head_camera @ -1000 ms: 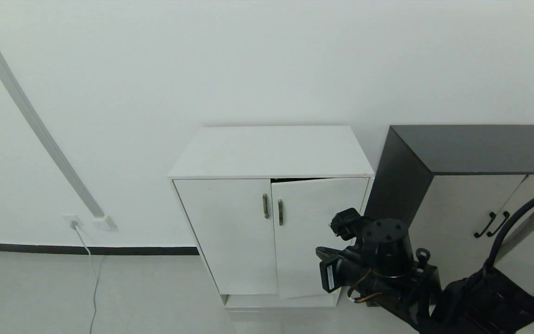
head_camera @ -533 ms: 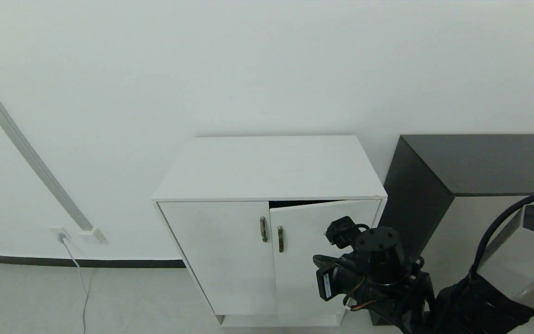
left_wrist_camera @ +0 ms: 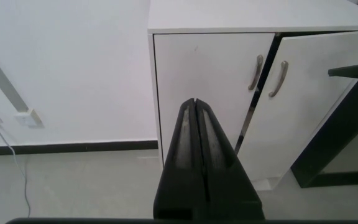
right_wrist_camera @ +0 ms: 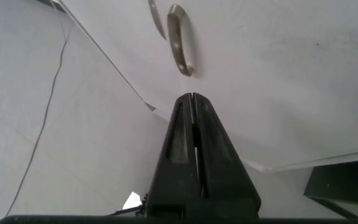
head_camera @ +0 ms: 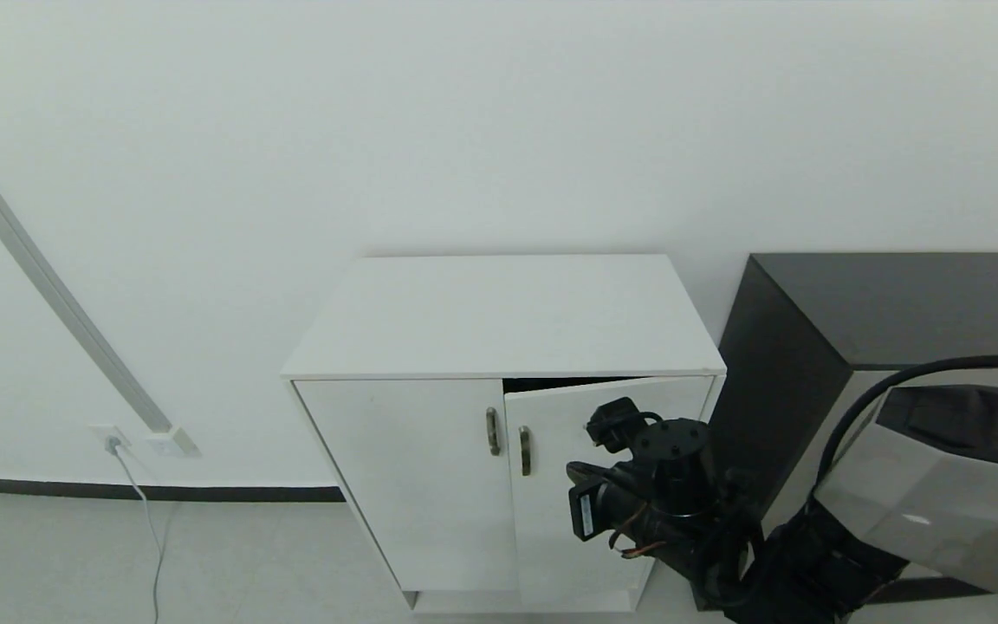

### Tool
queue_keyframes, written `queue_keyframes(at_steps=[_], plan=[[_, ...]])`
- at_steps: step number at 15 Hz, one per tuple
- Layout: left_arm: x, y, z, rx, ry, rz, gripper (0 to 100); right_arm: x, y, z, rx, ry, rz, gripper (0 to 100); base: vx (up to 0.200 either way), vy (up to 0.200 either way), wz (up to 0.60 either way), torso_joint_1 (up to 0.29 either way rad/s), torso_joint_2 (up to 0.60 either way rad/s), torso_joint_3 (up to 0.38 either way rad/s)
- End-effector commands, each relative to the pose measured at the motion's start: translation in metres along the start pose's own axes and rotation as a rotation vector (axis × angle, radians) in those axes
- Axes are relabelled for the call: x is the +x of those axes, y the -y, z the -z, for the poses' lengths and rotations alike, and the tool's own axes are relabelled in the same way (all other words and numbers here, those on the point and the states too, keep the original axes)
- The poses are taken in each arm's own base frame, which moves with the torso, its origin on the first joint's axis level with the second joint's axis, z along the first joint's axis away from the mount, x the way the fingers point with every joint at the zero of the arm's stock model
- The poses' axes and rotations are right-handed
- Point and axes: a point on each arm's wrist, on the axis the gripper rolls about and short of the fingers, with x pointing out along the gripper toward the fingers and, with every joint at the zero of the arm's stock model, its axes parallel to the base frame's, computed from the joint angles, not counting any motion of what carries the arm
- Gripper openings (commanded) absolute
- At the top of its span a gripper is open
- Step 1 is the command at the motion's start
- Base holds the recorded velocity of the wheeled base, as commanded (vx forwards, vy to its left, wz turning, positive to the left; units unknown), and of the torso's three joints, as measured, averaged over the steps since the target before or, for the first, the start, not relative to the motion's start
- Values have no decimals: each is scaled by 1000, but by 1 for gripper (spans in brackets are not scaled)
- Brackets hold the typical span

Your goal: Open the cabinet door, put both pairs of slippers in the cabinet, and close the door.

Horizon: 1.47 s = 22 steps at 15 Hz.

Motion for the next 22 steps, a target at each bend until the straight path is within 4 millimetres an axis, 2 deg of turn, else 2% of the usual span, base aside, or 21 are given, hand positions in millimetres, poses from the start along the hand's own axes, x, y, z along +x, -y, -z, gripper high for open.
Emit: queue_keyframes(at_steps=[1,10,16,22], plan=[[0,0,0,0,-1,0,0,15,5,9,1,-16,16,0,0,0,0,0,0,0],[0,0,0,0,1,0,0,54,18,8,21,30,52,0,0,0,0,0,0,0],[0,0,0,0,-1,0,0,66,33,11,33,35,87,0,0,0,0,0,0,0],[0,0,0,0,-1,0,0,72,41,3,42,60,102,0,0,0,0,0,0,0]])
